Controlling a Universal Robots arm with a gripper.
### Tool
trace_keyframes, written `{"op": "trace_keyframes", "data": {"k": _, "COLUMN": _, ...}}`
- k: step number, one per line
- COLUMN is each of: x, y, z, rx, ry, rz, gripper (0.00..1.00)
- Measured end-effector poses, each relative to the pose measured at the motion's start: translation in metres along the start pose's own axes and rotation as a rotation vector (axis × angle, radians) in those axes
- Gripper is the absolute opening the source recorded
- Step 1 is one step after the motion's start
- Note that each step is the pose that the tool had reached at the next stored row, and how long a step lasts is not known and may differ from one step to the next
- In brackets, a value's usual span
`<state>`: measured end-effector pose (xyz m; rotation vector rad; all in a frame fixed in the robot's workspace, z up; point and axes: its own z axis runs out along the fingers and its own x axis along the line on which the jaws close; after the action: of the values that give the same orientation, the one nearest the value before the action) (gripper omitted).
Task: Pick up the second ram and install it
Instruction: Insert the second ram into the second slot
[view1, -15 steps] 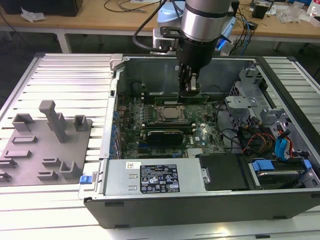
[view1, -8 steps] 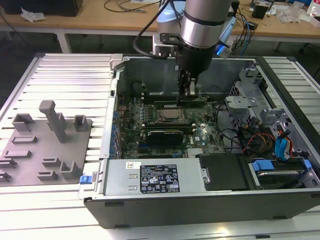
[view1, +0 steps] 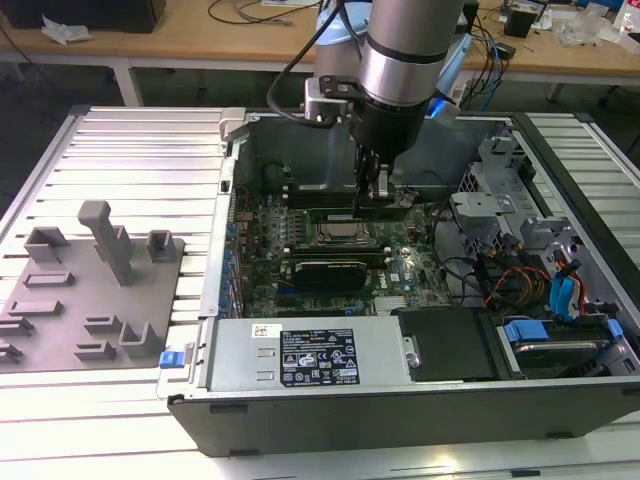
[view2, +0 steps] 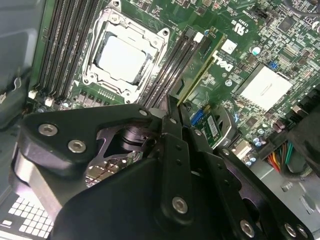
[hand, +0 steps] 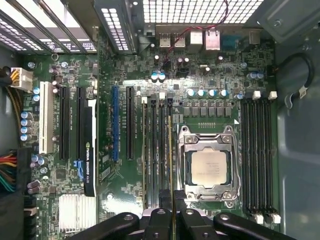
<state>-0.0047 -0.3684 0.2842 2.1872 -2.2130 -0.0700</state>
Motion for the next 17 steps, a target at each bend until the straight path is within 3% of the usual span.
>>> {"op": "trace_keyframes", "data": {"k": 17, "x": -0.0016, "y": -0.001, "z": 0.0188, "rx": 0.0, "ry": 0.0, "rz": 0.0, "gripper": 0.13}}
